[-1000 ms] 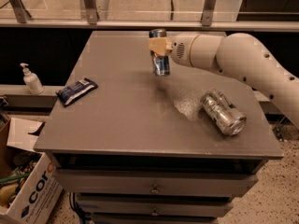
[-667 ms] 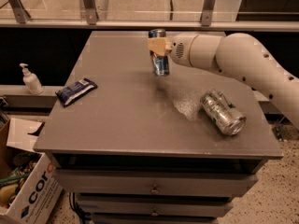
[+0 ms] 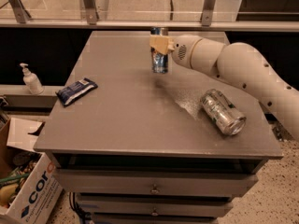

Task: Place redbull can upright

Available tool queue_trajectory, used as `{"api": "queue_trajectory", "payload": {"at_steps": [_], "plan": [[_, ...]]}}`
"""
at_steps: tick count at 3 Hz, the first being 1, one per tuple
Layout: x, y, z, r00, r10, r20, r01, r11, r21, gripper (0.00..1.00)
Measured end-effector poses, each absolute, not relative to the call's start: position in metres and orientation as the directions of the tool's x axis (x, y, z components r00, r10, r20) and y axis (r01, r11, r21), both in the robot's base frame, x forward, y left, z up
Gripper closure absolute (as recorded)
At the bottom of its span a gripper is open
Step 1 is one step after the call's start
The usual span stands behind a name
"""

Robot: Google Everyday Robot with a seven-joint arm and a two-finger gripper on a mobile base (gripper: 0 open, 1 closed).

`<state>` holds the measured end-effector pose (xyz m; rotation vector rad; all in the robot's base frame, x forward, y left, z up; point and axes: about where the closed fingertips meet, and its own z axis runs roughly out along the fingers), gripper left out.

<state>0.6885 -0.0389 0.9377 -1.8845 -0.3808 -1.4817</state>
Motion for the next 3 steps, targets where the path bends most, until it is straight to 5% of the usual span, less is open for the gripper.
{"api": "queue_trajectory", "payload": {"at_steps": [3], "plan": [[0.707, -0.070, 0.936, 0.153, -0.221, 0.963, 0.649, -0.712, -0.267, 1.00]]}}
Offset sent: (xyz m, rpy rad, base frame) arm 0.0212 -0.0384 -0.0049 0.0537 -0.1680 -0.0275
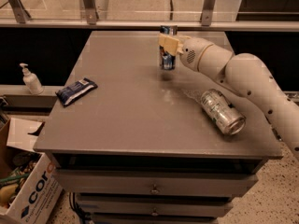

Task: Place redbull can upright

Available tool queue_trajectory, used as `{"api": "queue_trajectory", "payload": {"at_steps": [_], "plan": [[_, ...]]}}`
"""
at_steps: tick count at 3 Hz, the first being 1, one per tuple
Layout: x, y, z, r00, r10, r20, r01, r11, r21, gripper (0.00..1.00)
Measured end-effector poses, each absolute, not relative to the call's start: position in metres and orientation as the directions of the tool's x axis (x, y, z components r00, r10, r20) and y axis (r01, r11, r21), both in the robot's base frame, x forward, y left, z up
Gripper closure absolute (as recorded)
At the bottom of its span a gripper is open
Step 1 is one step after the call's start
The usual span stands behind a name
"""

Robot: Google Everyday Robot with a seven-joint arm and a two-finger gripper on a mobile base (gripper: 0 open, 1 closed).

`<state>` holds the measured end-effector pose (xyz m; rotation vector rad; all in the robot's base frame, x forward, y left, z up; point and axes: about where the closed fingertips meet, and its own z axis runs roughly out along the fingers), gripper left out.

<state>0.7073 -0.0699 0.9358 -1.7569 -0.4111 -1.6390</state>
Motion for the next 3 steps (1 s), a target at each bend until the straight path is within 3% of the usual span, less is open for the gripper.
{"api": "queue_trajectory", "payload": {"at_steps": [1, 3], "plan": [[0.709, -0.083, 0.942, 0.082, -0.172, 0.982, 0.665, -0.724, -0.183, 1.00], [0.718, -0.099, 0.954, 0.047, -0.151, 0.987, 0.686, -0.713, -0.142, 1.00]]}}
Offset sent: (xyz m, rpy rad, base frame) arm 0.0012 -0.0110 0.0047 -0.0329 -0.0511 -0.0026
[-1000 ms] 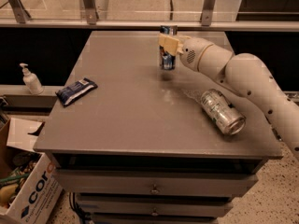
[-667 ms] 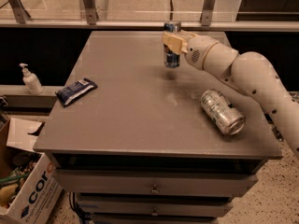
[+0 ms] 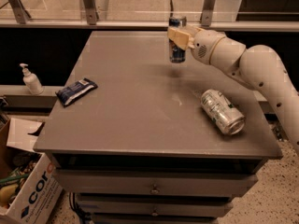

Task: Place redbull can upright

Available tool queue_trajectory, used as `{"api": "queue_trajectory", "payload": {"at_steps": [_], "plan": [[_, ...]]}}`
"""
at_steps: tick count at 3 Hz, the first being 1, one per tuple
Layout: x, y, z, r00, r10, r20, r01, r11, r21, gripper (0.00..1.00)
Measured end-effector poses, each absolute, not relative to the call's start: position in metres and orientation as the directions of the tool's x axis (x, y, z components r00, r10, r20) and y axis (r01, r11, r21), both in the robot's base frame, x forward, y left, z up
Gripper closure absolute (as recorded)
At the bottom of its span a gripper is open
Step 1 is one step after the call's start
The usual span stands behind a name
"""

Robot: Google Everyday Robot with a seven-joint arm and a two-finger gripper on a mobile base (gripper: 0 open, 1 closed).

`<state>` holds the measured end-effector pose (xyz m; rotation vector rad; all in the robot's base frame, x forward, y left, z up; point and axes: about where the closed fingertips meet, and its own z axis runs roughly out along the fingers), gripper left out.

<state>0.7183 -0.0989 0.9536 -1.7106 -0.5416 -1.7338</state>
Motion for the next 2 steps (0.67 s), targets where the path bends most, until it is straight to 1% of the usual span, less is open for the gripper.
{"api": "queue_trajectory", "payload": {"at_steps": [2], "plan": [[0.7120, -0.1252, 0.9448, 0.004, -0.099, 0.995, 0.741, -0.668, -0.069, 1.00]]}}
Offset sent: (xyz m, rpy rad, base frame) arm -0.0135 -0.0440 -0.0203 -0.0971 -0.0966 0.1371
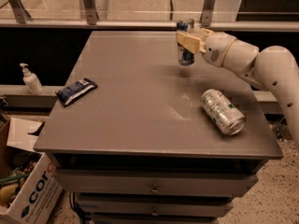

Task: Place redbull can upright

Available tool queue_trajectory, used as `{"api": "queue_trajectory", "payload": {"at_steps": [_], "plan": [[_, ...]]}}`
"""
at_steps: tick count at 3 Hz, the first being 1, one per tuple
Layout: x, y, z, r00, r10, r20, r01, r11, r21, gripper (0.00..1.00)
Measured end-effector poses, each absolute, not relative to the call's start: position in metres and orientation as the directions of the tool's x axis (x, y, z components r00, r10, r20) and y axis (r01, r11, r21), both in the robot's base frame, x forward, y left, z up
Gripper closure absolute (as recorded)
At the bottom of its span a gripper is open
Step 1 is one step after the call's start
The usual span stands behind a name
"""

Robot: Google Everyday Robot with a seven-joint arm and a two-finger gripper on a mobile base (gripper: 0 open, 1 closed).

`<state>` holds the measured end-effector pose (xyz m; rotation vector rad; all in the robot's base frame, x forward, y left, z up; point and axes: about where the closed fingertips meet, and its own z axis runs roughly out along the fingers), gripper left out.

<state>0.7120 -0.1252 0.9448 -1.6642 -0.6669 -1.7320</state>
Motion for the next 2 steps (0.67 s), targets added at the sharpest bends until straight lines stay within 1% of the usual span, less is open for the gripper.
{"api": "queue_trajectory", "payload": {"at_steps": [2], "plan": [[0.708, -0.136, 0.924, -0.020, -0.034, 0.999, 0.810, -0.586, -0.004, 1.00]]}}
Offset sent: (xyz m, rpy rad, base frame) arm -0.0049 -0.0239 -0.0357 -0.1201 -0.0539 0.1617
